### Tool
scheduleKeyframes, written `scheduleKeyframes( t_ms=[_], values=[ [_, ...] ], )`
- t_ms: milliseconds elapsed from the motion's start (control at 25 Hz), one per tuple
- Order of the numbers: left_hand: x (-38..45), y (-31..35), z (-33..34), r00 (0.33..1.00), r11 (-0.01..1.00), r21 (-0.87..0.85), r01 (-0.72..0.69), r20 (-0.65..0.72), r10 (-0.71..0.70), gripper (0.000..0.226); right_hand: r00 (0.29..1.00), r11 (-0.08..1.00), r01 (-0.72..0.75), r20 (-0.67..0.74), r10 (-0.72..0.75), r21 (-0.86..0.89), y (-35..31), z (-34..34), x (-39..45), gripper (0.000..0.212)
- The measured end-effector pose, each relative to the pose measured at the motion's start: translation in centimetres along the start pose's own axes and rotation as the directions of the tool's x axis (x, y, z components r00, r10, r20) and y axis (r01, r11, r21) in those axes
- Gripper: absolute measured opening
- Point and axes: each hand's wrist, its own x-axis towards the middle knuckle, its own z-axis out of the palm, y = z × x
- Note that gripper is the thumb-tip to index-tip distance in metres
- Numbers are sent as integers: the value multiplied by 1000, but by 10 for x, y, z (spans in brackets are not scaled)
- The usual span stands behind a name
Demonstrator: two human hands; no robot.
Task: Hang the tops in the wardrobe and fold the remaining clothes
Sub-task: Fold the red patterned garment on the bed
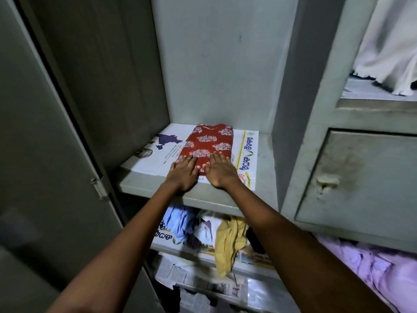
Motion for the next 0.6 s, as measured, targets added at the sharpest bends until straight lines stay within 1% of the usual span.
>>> scheduleKeyframes(
  t_ms=[80, 120, 160, 200, 280, 320, 400, 480, 520, 600],
  values=[
    [-13, 0, -4, 999, 1000, 15, -14, 48, 14, 56, 999, 999, 49, 8, -49, 5, 0, -2, -24, 58],
    [-18, 3, -7, 997, 1000, 16, -13, 70, 12, 57, 998, 997, 60, 18, -61, 40, 2, -4, -35, 57],
    [-23, 7, -12, 997, 1000, 0, -6, 71, 6, 55, 998, 992, 58, 33, -62, 115, 3, -8, -46, 56],
    [-30, 12, -16, 999, 999, -37, 5, 46, -4, 49, 997, 973, 47, 48, -59, 226, 4, -12, -58, 53],
    [-47, 25, -24, 998, 986, -163, 39, -50, -48, 38, 999, 896, 16, 32, -33, 444, 1, -18, -84, 48],
    [-58, 30, -26, 994, 968, -247, 39, -92, -64, 36, 1000, 854, -2, 5, -1, 520, -2, -18, -96, 46],
    [-92, 38, -24, 983, 895, -445, -8, -165, -74, 35, 993, 765, -24, -76, 95, 644, -12, -12, -126, 42],
    [-133, 44, -16, 973, 766, -639, -64, -211, -94, 31, 961, 685, -5, -187, 206, 729, -24, -2, -159, 38],
    [-154, 46, -11, 970, 705, -704, -86, -220, -102, 28, 931, 657, 22, -255, 260, 753, -30, 6, -178, 34],
    [-193, 47, 2, 968, 628, -771, -106, -223, -111, 24, 846, 624, 81, -385, 370, 777, -42, 26, -217, 23]
  ],
)
